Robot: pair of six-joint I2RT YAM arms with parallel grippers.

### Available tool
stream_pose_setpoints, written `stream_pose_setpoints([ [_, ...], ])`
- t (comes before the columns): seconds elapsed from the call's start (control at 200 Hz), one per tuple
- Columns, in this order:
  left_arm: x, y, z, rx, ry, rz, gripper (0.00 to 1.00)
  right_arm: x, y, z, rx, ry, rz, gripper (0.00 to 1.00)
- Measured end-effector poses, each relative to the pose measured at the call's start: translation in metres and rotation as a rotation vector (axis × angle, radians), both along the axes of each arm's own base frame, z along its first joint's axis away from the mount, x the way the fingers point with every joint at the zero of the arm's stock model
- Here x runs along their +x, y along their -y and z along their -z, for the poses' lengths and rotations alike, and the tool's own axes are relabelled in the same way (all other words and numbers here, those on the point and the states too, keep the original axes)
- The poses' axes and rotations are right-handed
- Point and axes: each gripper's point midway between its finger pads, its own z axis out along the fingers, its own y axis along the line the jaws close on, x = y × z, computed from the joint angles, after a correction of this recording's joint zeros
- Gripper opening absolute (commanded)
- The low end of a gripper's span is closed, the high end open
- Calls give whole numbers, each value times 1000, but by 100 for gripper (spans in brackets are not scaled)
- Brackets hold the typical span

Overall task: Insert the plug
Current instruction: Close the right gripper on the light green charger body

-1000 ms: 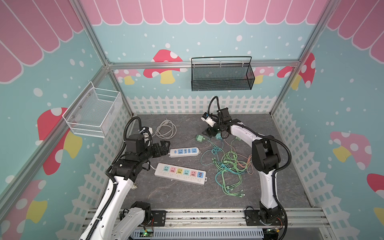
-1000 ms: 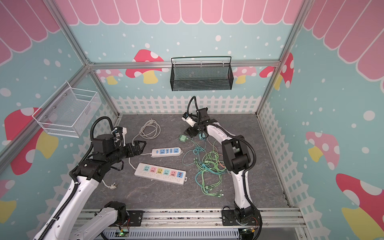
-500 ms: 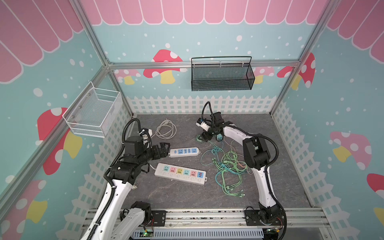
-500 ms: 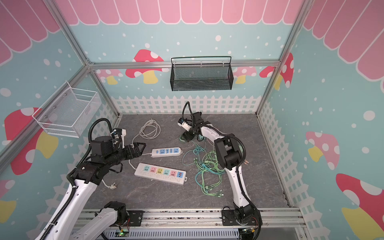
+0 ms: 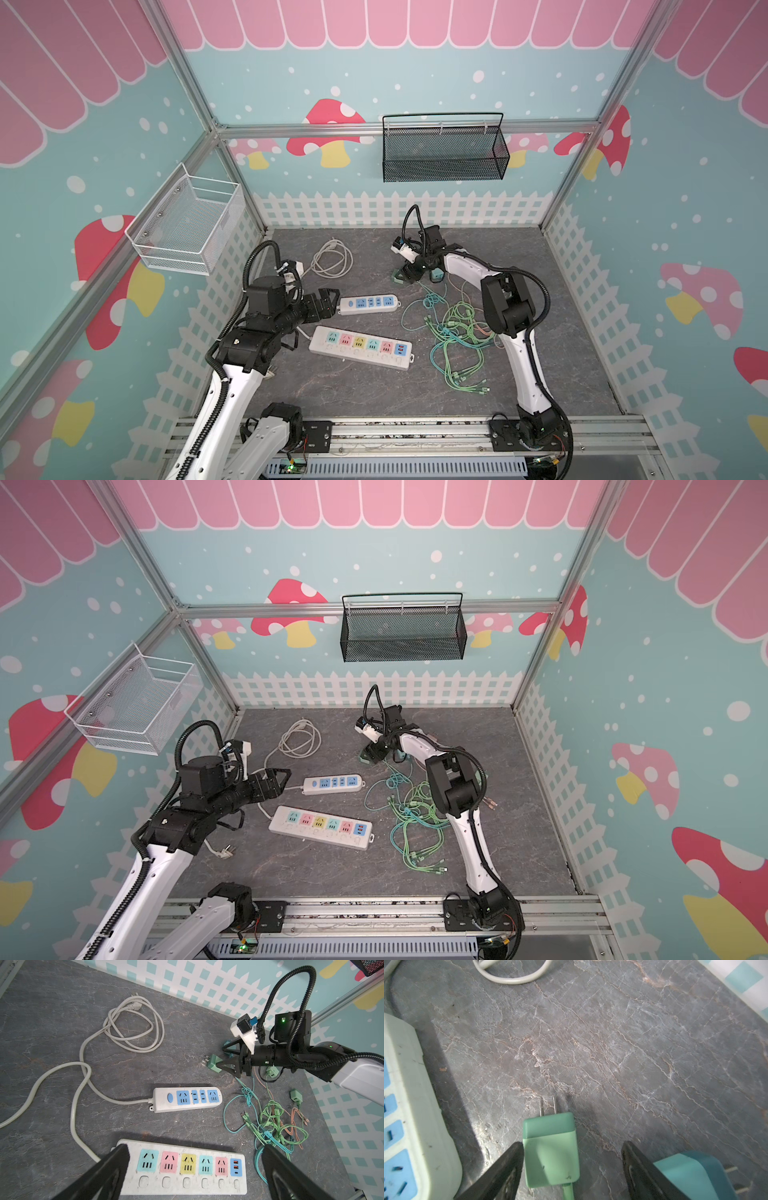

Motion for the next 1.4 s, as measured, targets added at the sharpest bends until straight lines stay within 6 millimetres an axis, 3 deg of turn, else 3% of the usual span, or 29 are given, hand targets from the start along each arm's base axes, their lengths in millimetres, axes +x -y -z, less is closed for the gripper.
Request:
stream_pose_setpoints([
  [0.475,-1,0,5,2,-12,0,99,-7,-6,16,-5,-32,-18,67],
  [0.986,2,0,18,3,-55,-4,99,-9,-5,22,-14,-46,-14,41],
  [1.141,3,1,23,-10,-77,-13,99,-10,-5,21,-15,-50,-14,38],
  [1.276,6,5,27,-33,-99,-4,98,-17,-2,14,-13,-54,-17,37],
  [1.401,10,13,29,-70,-116,23,98,-28,1,-13,9,-30,-21,37],
])
